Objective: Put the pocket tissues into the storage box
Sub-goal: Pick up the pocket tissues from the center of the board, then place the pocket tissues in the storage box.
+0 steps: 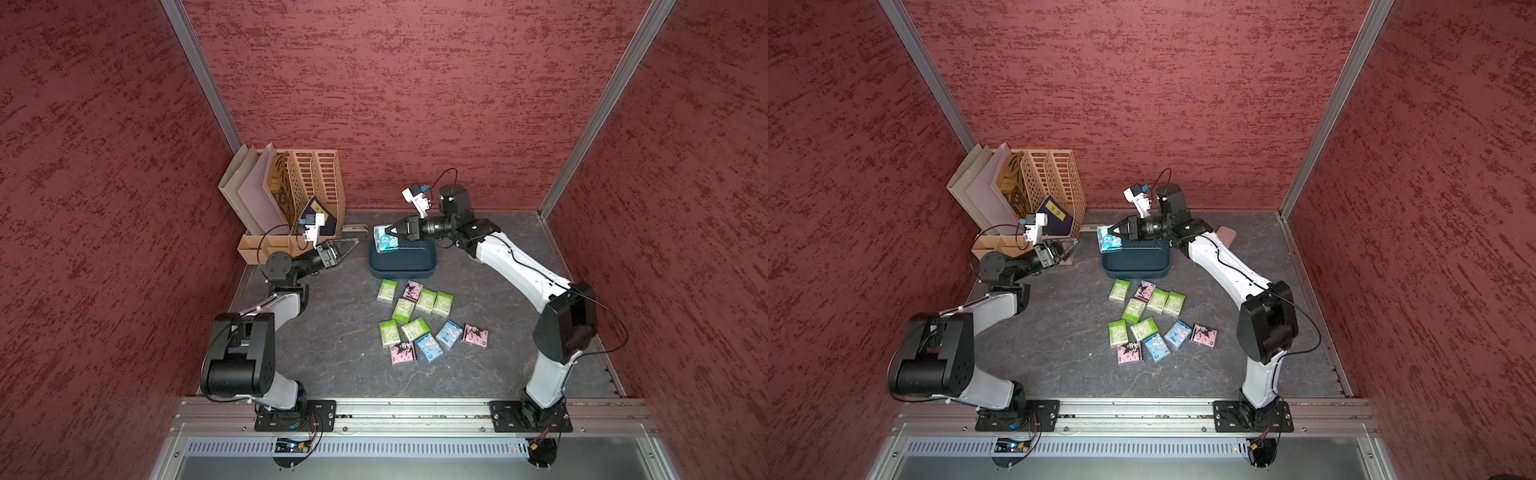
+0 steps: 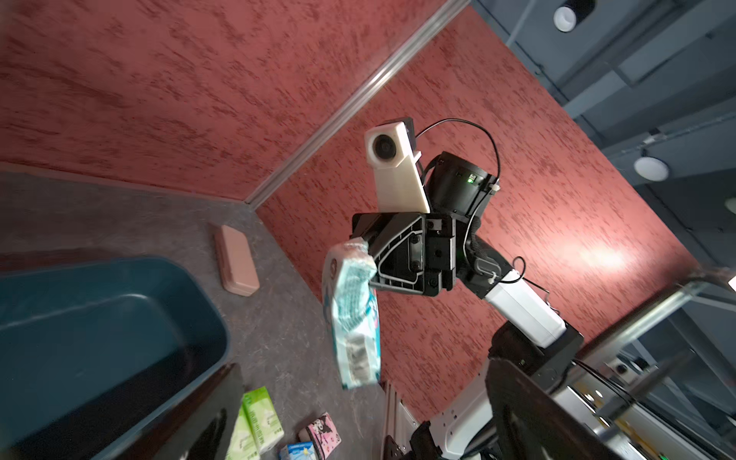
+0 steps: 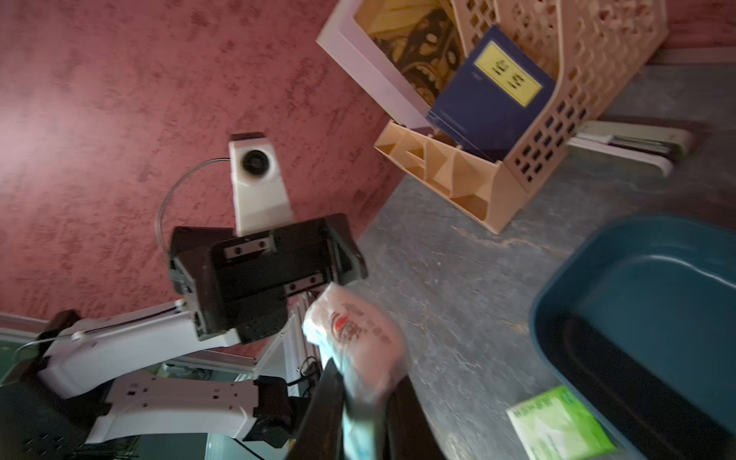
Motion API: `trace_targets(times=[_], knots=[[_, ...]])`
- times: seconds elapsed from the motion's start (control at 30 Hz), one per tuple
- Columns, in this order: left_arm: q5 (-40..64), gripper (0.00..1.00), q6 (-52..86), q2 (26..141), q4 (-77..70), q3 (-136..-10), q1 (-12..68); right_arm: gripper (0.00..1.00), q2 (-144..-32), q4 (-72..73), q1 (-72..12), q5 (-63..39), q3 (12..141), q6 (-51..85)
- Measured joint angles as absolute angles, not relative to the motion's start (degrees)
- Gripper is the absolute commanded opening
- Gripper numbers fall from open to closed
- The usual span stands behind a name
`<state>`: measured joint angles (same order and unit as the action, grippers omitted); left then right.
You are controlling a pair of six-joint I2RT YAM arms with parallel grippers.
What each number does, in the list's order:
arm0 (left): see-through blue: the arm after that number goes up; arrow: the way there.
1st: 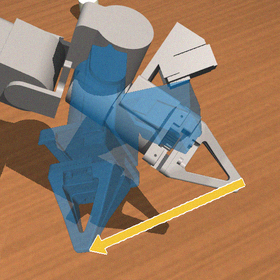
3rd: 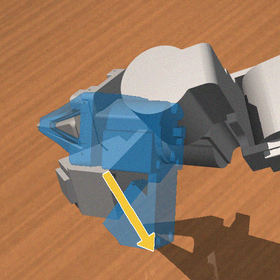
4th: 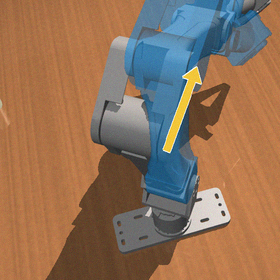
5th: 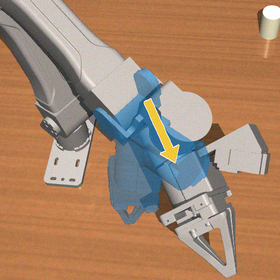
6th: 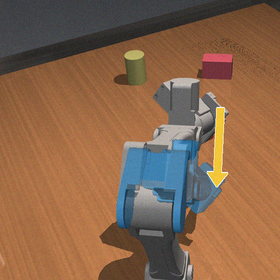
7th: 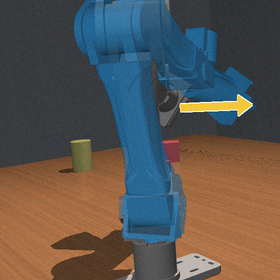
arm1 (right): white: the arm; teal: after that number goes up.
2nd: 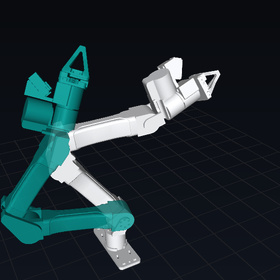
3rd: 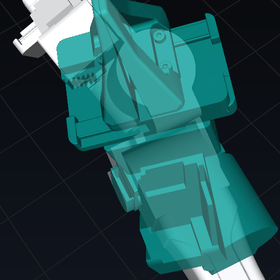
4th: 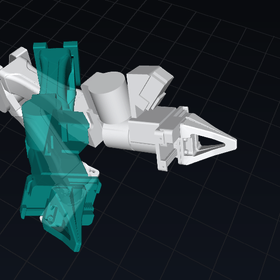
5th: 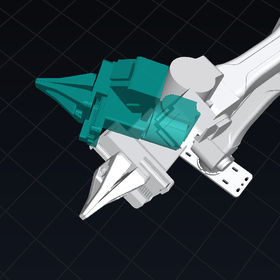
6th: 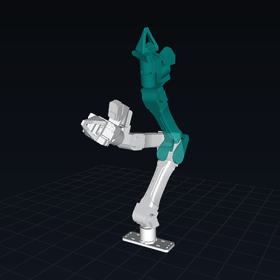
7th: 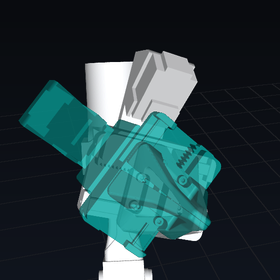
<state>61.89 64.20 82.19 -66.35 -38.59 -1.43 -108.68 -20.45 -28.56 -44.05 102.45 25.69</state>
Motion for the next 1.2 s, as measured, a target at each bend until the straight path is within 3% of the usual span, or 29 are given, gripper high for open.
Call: trace_targets(times=[0.17,0.27,0.53,0.77,1.07,1.2], knots=[[49.50,1.00,38.17,68.71,-29.61,-45.39,5.10,0.00,-121.80,-30.57,-28.45,-36.25,116.22,23.77],[42.04,1.00,26.30,64.36,-15.55,-49.56,9.04,0.00,-129.51,-34.63,-28.45,-32.91,122.34,23.77],[28.03,1.00,13.26,61.89,1.28,-48.56,9.34,0.00,-140.59,-39.53,-28.45,-28.10,128.95,26.33],[24.75,1.00,11.51,65.30,4.10,-48.21,9.39,0.04,-144.16,-38.87,-28.45,-27.18,132.75,29.65],[24.77,1.00,11.49,66.43,5.41,-48.21,9.43,0.50,-150.56,-37.95,-28.42,-26.04,140.42,32.40],[24.99,1.00,11.49,66.76,5.34,-48.21,9.39,0.51,-150.87,-37.89,-28.40,-25.08,140.40,32.03]])
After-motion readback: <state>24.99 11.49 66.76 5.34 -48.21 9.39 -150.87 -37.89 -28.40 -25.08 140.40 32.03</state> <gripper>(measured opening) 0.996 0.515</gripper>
